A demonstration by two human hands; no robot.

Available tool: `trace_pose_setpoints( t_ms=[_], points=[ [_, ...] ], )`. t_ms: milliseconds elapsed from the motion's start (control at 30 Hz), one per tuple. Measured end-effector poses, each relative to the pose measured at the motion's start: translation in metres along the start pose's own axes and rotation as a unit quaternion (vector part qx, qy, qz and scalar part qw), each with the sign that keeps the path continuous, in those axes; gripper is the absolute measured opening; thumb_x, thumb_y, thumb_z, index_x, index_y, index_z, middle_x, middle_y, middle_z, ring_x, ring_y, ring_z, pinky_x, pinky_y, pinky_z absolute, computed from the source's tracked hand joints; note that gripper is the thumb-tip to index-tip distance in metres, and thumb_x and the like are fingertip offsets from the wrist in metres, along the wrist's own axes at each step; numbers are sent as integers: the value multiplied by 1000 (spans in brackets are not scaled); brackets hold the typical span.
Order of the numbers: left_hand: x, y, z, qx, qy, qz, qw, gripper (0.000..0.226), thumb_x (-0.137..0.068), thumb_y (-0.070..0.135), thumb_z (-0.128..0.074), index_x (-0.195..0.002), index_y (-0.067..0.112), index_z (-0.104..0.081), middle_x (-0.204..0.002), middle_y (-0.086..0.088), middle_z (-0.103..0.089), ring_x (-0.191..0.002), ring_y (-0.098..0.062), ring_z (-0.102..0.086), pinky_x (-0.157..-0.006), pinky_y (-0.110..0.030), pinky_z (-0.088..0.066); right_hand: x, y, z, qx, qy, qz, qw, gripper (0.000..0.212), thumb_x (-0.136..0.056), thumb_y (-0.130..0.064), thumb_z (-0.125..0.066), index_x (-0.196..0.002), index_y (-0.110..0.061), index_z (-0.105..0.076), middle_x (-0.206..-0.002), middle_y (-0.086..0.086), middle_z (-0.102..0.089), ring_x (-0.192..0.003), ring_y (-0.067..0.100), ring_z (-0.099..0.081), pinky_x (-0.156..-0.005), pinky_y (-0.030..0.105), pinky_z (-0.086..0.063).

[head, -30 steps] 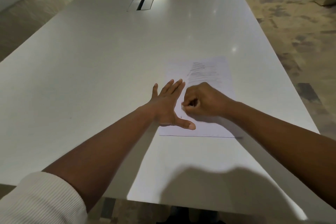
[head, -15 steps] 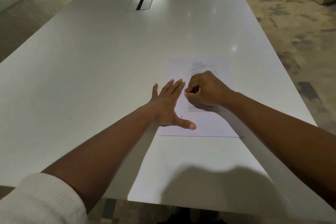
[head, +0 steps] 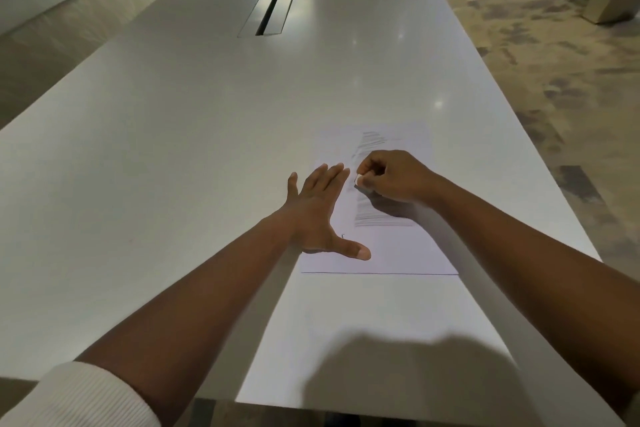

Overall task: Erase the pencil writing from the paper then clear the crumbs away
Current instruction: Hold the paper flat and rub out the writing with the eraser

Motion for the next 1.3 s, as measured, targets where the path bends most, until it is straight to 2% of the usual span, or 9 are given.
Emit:
trace_pose_setpoints(
  t_ms=[100, 233, 333, 500, 633, 833, 967, 1167, 1300],
  points=[
    [-3, 1, 7, 0, 15, 6, 1000, 150, -49, 107, -48, -162, 29, 12, -171, 12, 12, -155, -11, 20, -122, -63, 11, -1, -2, -2, 23, -5, 7, 1000, 5, -84, -20, -66, -89, -20, -68, -82, -17, -63, -77, 2, -57, -65, 16, -42],
    [-8, 3, 30, -4, 85, 9, 996, 129, -53, 105, -41, -156, 31, -20, -162, 6, -21, -148, -14, -12, -119, -59, -11, -3, -4, -6, 38, -22, 4, 999, 5, -83, -19, -64, -84, -23, -65, -83, -14, -64, -77, 4, -58, -64, 19, -43],
    [-13, 2, 40, -4, 128, -5, 992, 117, -58, 104, -39, -150, 32, -29, -159, 5, -29, -144, -11, -16, -118, -59, -12, -4, -7, -7, 57, -31, 9, 998, 4, -83, -18, -62, -86, -19, -65, -84, -10, -64, -77, 9, -58, -64, 21, -43],
    [-30, -11, 32, -7, 93, -6, 996, 139, -55, 110, -31, -164, 27, -5, -173, 6, -1, -157, -11, 10, -122, -66, 6, -4, -14, -9, 84, -54, 19, 995, 4, -83, -17, -63, -87, -16, -63, -82, -7, -61, -78, 13, -56, -67, 23, -44],
    [-40, -13, 29, -17, 76, -22, 997, 140, -58, 110, -32, -164, 28, 6, -173, 8, 13, -156, -9, 21, -120, -67, 13, -9, -19, -11, 121, -95, 25, 988, 5, -84, -18, -64, -85, -20, -59, -81, -9, -58, -77, 11, -52, -61, 20, -37],
    [-44, -11, 29, -23, 72, -36, 996, 140, -55, 110, -34, -164, 32, 6, -172, 9, 15, -155, -7, 23, -120, -67, 13, -15, -21, -12, 139, -114, 27, 983, 17, -79, -19, -72, -76, -26, -56, -77, -14, -56, -71, 5, -51, -59, 18, -38],
    [-44, -10, 28, -11, 57, -30, 998, 136, -53, 109, -38, -163, 40, 6, -172, 10, 16, -154, -9, 25, -119, -67, 15, -17, -24, -5, 108, -91, 41, 989, 7, -73, -16, -79, -78, -15, -74, -70, -17, -63, -66, 3, -58, -61, 18, -45],
    [-44, -10, 28, -13, 49, -28, 998, 136, -55, 106, -43, -161, 41, 12, -171, 10, 19, -153, -8, 27, -118, -66, 17, -30, -29, 13, 168, 20, 72, 983, 11, -84, -14, -66, -86, -15, -78, -84, 3, -69, -80, 20, -63, -72, 30, -50],
    [-45, -12, 28, -7, 52, -23, 998, 139, -52, 107, -43, -162, 41, 9, -171, 12, 17, -154, -7, 26, -119, -65, 16, -28, -33, 9, 173, 8, 93, 980, 14, -85, -11, -63, -84, -11, -77, -83, 6, -66, -80, 22, -61, -67, 27, -44]
  ],
)
Point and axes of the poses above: each hand's wrist, its own x-axis away from the middle knuckle, its own z-axis out of the back of the hand, y = z × x, the point moved 10 cm from there along -x, towards the middle knuckle
